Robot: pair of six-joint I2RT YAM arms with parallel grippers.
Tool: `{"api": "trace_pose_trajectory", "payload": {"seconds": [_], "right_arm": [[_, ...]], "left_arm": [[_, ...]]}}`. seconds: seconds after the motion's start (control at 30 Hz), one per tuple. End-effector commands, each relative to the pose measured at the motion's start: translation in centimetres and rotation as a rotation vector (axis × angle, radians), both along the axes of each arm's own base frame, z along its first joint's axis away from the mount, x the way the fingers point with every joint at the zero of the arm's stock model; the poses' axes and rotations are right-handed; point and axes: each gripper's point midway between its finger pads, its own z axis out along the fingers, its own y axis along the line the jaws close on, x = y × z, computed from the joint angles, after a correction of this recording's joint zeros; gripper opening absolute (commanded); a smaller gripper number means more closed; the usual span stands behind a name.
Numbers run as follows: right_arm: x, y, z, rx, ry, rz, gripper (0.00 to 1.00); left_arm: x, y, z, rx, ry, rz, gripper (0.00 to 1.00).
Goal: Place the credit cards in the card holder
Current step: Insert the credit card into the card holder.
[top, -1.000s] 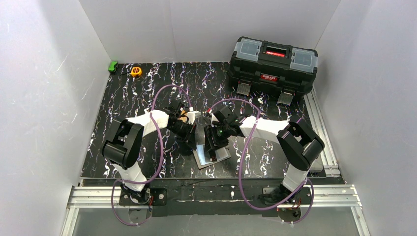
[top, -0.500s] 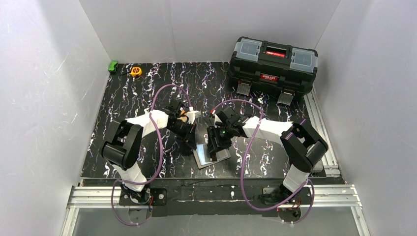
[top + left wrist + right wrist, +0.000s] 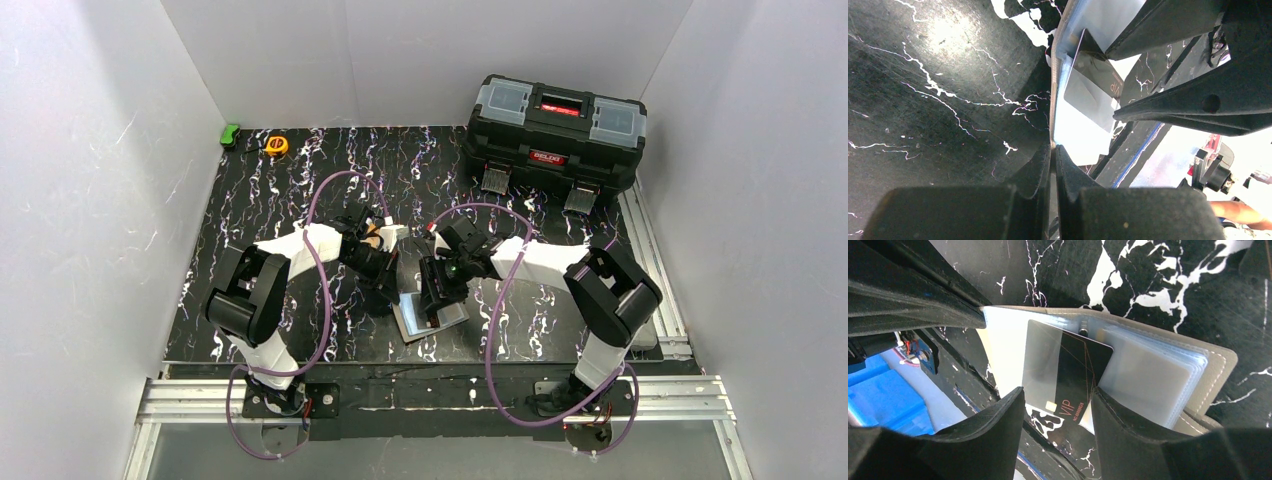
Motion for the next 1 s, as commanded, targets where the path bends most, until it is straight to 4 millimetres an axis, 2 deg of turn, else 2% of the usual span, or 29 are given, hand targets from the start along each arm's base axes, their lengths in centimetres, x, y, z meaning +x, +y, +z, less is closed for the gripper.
{"api": "trace_pose_trajectory", "payload": {"seconds": [0.0,0.4,0.97], "right_arm": [[0.4,1.1,0.1,0.057,0.012,-0.003,0.59],[0.2,1.7,1.0,0.109,0.009,0.005,0.57],[0.1,3.2,1.8,0.155,0.011,0.042,0.53]], "left_arm": [[-0.2,-0.1,1.2,-0.030,-0.021,-0.015,0.00],[0.0,0.0,0.9,-0.012,-0.013,-0.004,0.00],[0.3,0.1,0.6,0.006,-0.009,-0.008,0.19]]}}
